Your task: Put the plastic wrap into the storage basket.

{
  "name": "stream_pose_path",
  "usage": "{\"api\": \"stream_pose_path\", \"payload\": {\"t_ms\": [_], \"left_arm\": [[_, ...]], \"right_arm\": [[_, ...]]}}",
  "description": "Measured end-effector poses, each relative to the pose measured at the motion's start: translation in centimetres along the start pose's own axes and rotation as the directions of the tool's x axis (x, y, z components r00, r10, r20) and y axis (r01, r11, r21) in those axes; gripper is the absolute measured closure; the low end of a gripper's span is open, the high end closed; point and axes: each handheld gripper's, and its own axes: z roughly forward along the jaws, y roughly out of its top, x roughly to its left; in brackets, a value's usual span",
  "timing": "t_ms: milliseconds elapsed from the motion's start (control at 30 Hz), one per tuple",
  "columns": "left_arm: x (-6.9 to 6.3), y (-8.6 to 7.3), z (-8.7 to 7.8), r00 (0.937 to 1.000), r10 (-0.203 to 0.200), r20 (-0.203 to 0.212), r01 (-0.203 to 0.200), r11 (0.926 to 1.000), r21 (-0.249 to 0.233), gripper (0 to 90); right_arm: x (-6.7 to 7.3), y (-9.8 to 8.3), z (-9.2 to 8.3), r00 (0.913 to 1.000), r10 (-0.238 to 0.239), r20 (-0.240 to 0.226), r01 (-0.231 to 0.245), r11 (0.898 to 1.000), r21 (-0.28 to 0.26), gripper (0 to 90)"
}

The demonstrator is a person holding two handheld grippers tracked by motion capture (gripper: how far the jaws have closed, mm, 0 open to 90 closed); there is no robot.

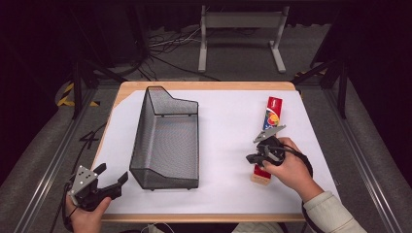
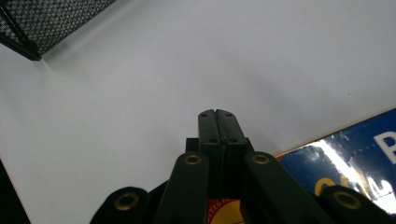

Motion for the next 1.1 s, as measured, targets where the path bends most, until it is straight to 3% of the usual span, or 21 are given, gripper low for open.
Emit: {"api": "stream_pose_path", "payload": {"t_ms": [167, 400, 600, 800, 1100], "left_arm": [[0.0, 0.0, 0.0, 1.0000, -0.002, -0.002, 0.002, 1.0000, 0.001, 17.2], [-0.1, 0.0, -0.1, 1.0000, 0.005, -0.001, -0.005, 1.0000, -0.002, 17.2], [-0.1, -0.1, -0.2, 1.0000, 0.003, -0.003, -0.003, 1.0000, -0.004, 17.2], [-0.2, -0.1, -0.3, 1.0000, 0.003, -0.004, -0.003, 1.0000, -0.004, 17.2], [-0.2, -0.1, -0.3, 1.0000, 0.003, -0.005, -0.003, 1.0000, -0.004, 17.2]], "right_arm": [[0.0, -0.2, 0.4, 0.9999, 0.010, -0.006, -0.010, 1.000, 0.022, 90.0], [0.2, 0.2, 0.3, 0.9994, 0.028, 0.021, -0.029, 0.997, 0.075, 90.0], [0.1, -0.1, -0.5, 0.9985, 0.041, 0.036, -0.046, 0.988, 0.151, 90.0], [-0.4, -0.9, -1.2, 0.9969, 0.069, 0.038, -0.074, 0.982, 0.176, 90.0], [-1.5, -2.5, -2.6, 0.9902, 0.128, 0.055, -0.138, 0.964, 0.226, 90.0]]}}
